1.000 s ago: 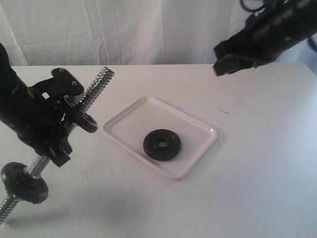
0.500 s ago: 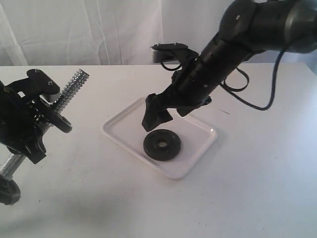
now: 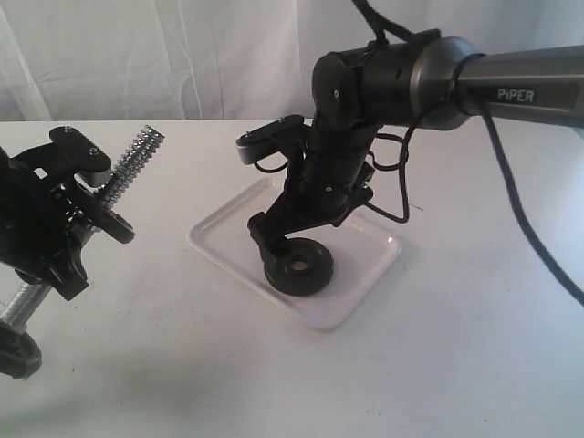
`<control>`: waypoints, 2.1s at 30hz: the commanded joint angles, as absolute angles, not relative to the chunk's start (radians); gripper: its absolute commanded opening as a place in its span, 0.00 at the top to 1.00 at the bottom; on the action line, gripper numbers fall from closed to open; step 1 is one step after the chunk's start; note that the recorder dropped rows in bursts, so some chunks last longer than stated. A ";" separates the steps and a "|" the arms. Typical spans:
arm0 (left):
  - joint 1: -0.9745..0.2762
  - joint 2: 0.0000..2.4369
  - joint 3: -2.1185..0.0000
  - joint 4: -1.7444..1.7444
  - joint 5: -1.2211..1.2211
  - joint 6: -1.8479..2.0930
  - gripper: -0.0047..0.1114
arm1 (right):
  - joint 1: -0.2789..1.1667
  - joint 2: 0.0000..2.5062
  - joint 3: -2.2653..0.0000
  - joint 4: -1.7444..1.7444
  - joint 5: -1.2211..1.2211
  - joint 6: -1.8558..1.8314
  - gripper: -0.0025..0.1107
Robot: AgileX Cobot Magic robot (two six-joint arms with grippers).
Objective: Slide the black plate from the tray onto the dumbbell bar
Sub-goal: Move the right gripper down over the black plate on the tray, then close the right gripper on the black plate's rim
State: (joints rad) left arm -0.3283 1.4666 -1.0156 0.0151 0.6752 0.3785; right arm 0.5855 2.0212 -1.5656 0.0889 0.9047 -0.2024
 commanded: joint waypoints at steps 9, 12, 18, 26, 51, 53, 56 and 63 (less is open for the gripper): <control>-0.326 1.403 -1.046 0.012 0.650 0.369 0.96 | 0.632 2.070 -1.574 0.017 0.754 -0.042 0.08; -0.326 1.403 -1.046 0.012 0.650 0.369 0.96 | 0.632 2.087 -1.574 -0.035 0.756 0.000 0.08; -0.326 1.403 -1.046 0.016 0.650 0.369 0.96 | 0.632 2.109 -1.574 -0.045 0.744 0.006 0.08; -0.326 1.403 -1.046 0.016 0.650 0.369 0.96 | 0.632 2.148 -1.574 -0.052 0.706 0.006 0.08; -0.326 1.403 -1.046 0.035 0.644 0.362 0.96 | 0.632 2.195 -1.574 -0.118 0.807 0.032 0.22; -0.326 1.403 -1.046 0.035 0.645 0.357 0.96 | 0.632 2.195 -1.574 -0.118 0.810 0.037 0.28; -0.326 1.403 -1.046 0.035 0.645 0.353 0.96 | 0.632 2.195 -1.574 -0.113 0.835 0.072 0.39; -0.326 1.403 -1.046 0.035 0.645 0.351 0.96 | 0.632 2.195 -1.574 -0.106 0.889 0.072 0.30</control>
State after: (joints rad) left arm -0.3283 1.4666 -1.0156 0.0306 0.6734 0.3567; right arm 0.6286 2.1831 -1.5818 -0.0970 0.8245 0.0715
